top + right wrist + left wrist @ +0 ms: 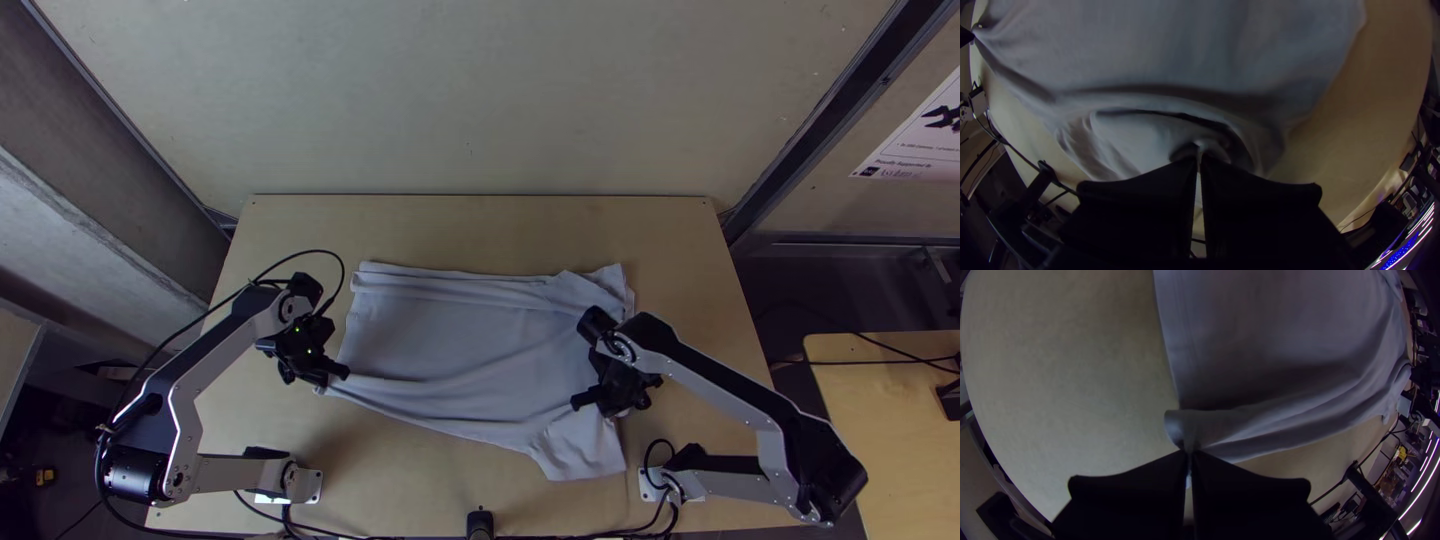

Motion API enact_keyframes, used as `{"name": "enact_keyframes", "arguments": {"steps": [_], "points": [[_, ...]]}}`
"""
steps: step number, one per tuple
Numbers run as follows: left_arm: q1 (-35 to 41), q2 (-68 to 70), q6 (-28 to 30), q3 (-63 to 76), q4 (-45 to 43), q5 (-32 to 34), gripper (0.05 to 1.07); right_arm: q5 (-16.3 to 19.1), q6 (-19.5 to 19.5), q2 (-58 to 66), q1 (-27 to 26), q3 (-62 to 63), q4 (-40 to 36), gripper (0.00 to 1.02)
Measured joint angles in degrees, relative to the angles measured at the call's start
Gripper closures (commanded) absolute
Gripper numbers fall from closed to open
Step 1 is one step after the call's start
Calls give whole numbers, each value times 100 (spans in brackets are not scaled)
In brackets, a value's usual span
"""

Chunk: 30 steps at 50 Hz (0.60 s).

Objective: Fold the t-shirt

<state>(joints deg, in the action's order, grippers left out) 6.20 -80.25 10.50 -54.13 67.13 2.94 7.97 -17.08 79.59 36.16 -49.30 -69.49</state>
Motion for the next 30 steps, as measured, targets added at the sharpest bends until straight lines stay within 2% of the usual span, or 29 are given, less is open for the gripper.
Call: {"name": "enact_keyframes", "arguments": {"steps": [10, 20, 30], "points": [[-192, 0, -85, -378, -24, 90, 105, -181, 162, -452, -636, -127, -201, 99], [-450, 0, -105, -520, -66, 227, 105, -260, 575, -614, -1456, -457, -415, 99], [-520, 0, -269, -780, -118, 350, 105, -264, 844, -619, -1954, -861, -474, 99]]}}
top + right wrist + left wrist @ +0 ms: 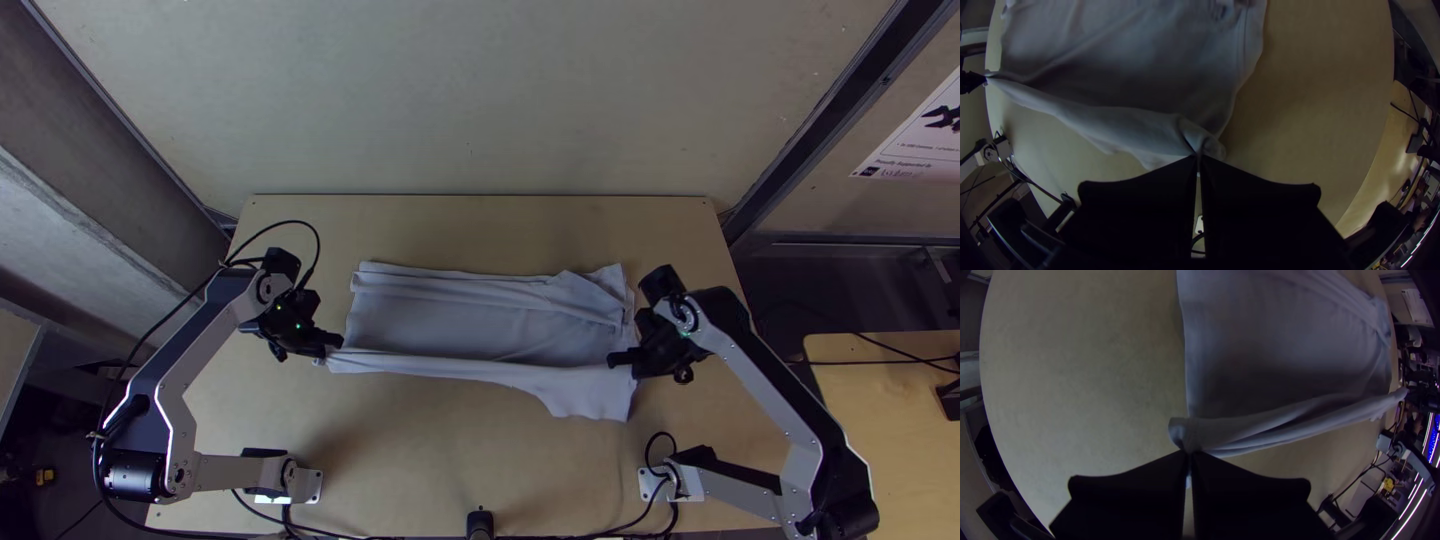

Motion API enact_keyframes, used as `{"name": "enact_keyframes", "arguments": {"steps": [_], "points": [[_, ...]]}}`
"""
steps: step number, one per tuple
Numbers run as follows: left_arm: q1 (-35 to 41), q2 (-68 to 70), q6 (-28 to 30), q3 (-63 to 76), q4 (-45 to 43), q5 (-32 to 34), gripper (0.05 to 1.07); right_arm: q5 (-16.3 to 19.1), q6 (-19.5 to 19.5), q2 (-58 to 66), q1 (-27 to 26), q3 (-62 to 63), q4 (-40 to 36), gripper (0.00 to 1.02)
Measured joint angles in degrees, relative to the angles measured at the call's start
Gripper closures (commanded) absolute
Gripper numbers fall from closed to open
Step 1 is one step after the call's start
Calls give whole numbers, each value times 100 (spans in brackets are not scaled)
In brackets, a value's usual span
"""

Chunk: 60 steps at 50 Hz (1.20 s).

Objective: Fold the t-shirt

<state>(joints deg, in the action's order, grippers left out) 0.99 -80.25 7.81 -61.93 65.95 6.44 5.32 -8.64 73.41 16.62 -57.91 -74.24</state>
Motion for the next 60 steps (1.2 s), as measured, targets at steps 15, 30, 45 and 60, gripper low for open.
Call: {"name": "enact_keyframes", "arguments": {"steps": [15, 30, 45, 60], "points": [[267, -166, -254, -857, -446, 0, 105, -190, 170, 549, -345, -686, 55, 99], [455, -1204, -332, -1956, -472, -2, 105, -234, 345, 1550, -673, -1550, 280, 99], [481, -2277, -332, -3104, -487, -24, 105, -238, 555, 2791, -914, -2673, 365, 99], [481, -2992, -332, -3786, -481, -120, 10, -234, 597, 4039, -1029, -3919, 350, 9]]}}
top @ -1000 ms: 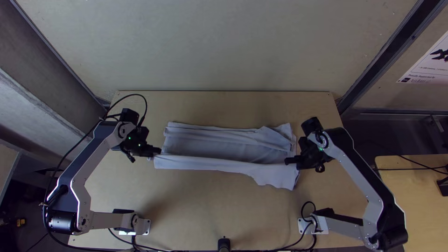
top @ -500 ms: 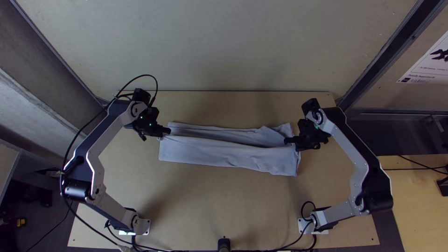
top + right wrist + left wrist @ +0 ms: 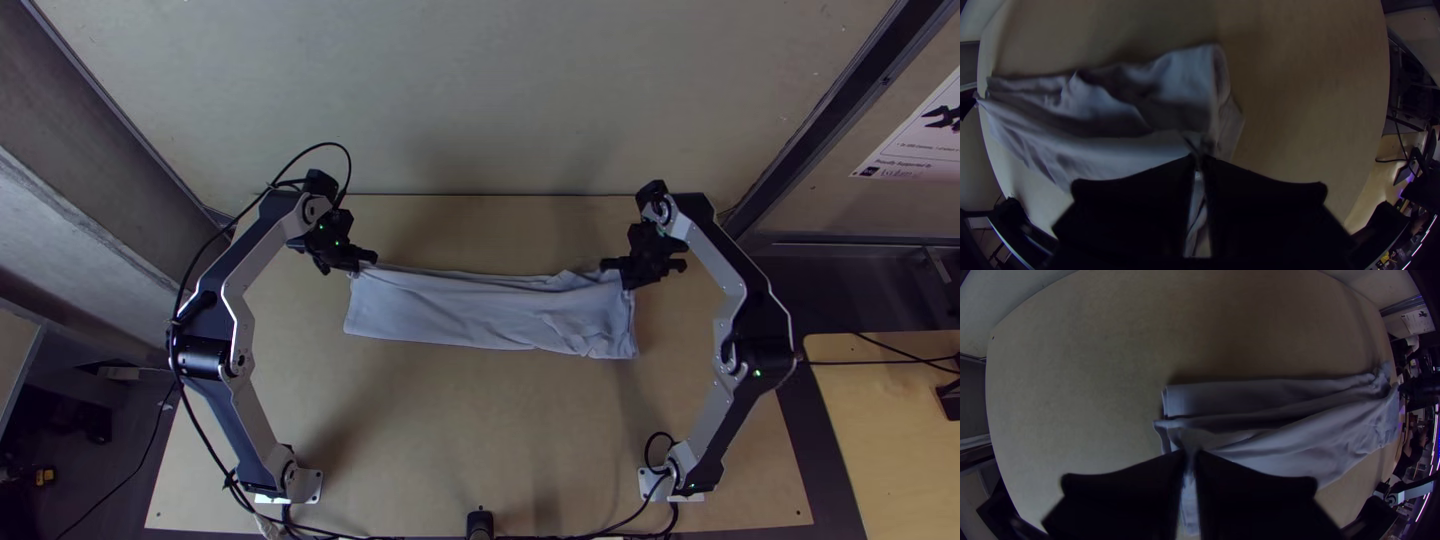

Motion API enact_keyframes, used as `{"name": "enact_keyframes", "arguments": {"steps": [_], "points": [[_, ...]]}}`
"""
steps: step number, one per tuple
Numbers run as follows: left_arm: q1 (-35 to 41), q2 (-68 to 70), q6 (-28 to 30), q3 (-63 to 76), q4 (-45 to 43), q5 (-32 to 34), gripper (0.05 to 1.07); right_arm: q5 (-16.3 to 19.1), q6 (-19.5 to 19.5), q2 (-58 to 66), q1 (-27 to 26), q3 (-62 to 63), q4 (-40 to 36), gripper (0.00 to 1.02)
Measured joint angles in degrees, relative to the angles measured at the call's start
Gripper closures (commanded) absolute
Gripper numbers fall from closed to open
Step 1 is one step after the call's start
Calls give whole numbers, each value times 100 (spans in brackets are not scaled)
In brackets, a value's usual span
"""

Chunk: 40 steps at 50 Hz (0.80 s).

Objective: Fold the t-shirt

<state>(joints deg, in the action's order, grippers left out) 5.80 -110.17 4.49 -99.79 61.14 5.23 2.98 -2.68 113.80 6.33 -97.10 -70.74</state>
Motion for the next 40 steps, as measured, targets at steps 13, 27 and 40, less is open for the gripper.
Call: {"name": "enact_keyframes", "arguments": {"steps": [13, 27, 40], "points": [[-72, -105, 0, -129, -122, 278, 10, 0, 321, 529, -280, -446, 387, 3], [-680, 101, -4, -138, -105, 1578, 10, -708, 715, -363, -313, -442, 1143, 3], [-1580, 332, 26, -92, -2, 2970, 10, -710, 649, -1386, -313, -442, 1137, 3]]}}
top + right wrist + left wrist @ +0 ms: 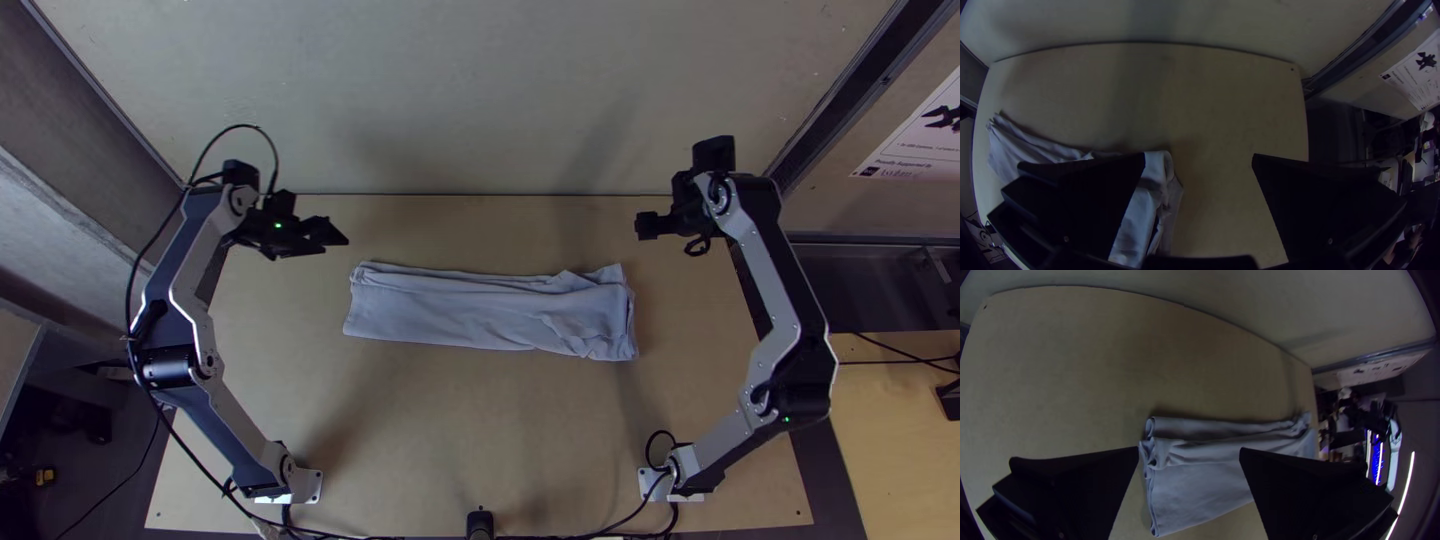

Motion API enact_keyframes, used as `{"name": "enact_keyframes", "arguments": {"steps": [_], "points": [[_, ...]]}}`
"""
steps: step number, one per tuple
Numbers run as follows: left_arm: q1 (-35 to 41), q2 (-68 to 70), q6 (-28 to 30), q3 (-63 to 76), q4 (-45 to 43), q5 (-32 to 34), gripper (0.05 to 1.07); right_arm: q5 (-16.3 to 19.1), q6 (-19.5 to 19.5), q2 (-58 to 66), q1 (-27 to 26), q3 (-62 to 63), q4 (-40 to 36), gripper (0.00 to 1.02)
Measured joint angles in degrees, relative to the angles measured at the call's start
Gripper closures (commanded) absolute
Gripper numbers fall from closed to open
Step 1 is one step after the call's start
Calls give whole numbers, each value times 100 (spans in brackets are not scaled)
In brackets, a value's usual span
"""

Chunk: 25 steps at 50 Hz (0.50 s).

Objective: Fold the t-shirt

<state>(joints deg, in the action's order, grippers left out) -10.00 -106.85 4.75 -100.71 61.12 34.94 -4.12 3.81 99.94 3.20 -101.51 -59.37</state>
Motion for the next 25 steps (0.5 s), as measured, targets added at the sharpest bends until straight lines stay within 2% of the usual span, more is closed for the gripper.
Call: {"name": "enact_keyframes", "arguments": {"steps": [11, 25], "points": [[-601, 0, 409, 476, 83, 710, 10, 0, -278, -621, 0, -15, -2, 3], [-802, -101, 1121, 1130, 105, 905, 10, 0, -857, -1093, -2, -295, -4, 3]]}}
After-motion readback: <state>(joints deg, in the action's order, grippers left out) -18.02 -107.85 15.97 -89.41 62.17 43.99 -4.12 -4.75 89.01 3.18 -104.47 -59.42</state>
